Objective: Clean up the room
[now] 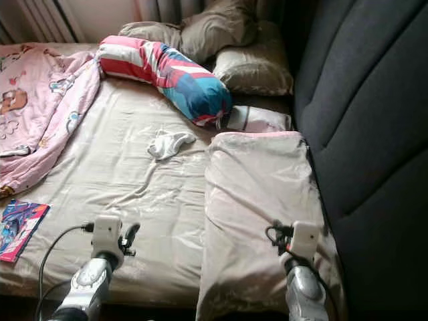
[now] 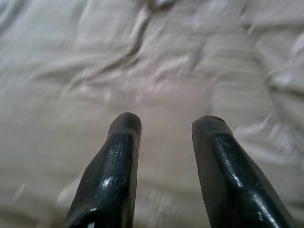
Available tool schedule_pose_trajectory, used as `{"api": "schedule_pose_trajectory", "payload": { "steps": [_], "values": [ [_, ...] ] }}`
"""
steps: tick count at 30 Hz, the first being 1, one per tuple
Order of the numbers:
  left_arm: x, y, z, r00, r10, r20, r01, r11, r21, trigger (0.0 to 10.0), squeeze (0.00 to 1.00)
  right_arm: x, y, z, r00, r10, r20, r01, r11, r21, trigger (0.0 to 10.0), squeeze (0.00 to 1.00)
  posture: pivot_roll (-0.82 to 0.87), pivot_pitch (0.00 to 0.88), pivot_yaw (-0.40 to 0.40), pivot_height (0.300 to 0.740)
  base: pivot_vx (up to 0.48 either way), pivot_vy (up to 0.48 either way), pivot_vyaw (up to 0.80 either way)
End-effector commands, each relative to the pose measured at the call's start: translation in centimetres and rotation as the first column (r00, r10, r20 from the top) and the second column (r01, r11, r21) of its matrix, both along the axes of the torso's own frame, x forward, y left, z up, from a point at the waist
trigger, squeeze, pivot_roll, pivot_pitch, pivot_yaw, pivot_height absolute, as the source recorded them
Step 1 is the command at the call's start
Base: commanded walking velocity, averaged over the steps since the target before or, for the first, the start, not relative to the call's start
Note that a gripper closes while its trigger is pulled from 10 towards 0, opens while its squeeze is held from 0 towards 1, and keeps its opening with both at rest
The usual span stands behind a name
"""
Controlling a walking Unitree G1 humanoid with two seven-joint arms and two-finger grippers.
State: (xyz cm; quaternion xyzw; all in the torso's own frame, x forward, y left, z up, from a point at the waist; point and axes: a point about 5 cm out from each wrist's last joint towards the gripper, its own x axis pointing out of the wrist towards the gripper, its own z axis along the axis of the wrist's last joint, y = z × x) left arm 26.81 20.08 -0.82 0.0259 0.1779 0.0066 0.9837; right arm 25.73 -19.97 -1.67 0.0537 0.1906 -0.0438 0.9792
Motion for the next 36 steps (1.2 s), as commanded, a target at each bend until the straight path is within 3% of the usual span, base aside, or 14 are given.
{"api": "schedule_pose_trajectory", "payload": {
  "steps": [1,4,8,13,25,31,36],
  "values": [
    [-1.8,1.1,-1.7,0.993,0.048,-0.105,-0.047,0.999,0.011,10.0,0.00,-1.4,0.1,-1.5,0.995,0.020,-0.098,-0.020,1.000,-0.001,10.0,0.00,-0.09,0.046,-0.007,0.740,0.000,0.000,0.00],
    [-3.4,1.7,-3.1,0.976,0.092,-0.200,-0.090,0.996,0.017,10.0,0.00,-3.2,0.4,-3.4,0.971,0.050,-0.236,-0.056,0.998,-0.018,10.0,0.00,-0.09,0.033,-0.007,0.740,0.000,0.000,0.00],
    [-4.7,2.0,-4.1,0.958,0.112,-0.265,-0.109,0.994,0.027,10.0,0.00,-4.4,0.7,-4.4,0.948,0.073,-0.308,-0.088,0.995,-0.036,10.0,0.00,-0.08,0.030,-0.006,0.740,0.000,0.000,0.00],
    [-5.8,1.8,-4.9,0.942,0.114,-0.316,-0.112,0.993,0.023,10.0,0.00,-5.5,0.7,-5.2,0.929,0.037,-0.367,-0.051,0.998,-0.028,10.0,0.00,-0.08,0.038,-0.006,0.740,0.000,0.000,0.00],
    [-6.0,2.0,-5.1,0.934,0.129,-0.333,-0.130,0.991,0.019,10.0,0.00,-6.2,1.1,-5.6,0.923,0.034,-0.384,-0.056,0.997,-0.046,10.0,0.00,-0.07,0.080,0.002,0.740,0.000,0.280,0.00],
    [-6.1,2.1,-5.1,0.931,0.132,-0.341,-0.134,0.991,0.019,10.0,0.00,-6.1,1.1,-5.6,0.923,0.029,-0.384,-0.051,0.998,-0.048,10.0,0.00,-0.07,0.087,0.002,0.740,0.000,0.319,0.75],
    [-6.2,2.1,-5.2,0.928,0.131,-0.350,-0.132,0.991,0.019,10.0,0.00,-6.0,0.8,-5.6,0.924,0.001,-0.382,-0.018,0.999,-0.041,10.0,0.00,-0.07,0.094,0.009,0.740,0.000,0.317,0.00]
  ]
}}
